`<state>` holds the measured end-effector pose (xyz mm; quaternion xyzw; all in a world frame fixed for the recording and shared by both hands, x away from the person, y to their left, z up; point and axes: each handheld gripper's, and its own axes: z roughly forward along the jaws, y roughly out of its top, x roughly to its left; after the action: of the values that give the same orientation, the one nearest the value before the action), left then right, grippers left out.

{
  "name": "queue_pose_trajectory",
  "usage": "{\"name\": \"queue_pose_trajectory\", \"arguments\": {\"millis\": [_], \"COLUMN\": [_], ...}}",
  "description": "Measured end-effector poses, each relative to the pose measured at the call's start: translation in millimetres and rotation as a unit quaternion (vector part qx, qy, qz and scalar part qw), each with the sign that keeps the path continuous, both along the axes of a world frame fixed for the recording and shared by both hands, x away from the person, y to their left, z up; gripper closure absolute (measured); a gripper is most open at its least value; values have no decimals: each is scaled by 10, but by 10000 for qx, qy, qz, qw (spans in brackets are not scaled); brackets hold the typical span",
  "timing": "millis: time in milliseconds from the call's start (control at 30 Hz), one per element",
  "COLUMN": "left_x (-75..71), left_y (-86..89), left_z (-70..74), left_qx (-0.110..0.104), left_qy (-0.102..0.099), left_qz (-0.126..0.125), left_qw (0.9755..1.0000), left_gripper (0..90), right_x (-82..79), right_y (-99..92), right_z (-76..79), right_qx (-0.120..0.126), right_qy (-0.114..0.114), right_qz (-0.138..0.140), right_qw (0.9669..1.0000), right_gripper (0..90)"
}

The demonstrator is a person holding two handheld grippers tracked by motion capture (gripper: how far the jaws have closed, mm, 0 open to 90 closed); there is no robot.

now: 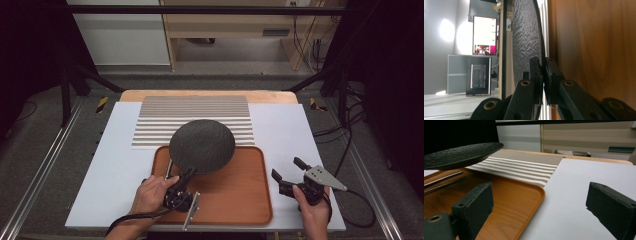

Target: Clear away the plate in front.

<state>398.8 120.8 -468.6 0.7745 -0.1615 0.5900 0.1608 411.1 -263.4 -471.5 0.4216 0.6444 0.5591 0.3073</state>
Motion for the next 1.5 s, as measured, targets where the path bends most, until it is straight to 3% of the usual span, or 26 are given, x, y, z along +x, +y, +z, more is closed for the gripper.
{"name": "queue_pose_trajectory", "arguments": {"millis": [467, 1500], "left_x": [-149, -386], "left_y": [-48, -213], "left_z": [-29, -220], "left_qx": [14, 93], "left_qy": [66, 421], "left_qz": [-70, -199], "left_qw": [10000, 9989], "left_gripper": [858, 854], "right_x": [1, 15], "right_y": [15, 46], "right_z": [7, 6], "right_qx": [-2, -14], "right_qy": [-9, 7], "right_qz": [18, 85], "right_qw": [10000, 10000], "right_gripper": [75, 79]}}
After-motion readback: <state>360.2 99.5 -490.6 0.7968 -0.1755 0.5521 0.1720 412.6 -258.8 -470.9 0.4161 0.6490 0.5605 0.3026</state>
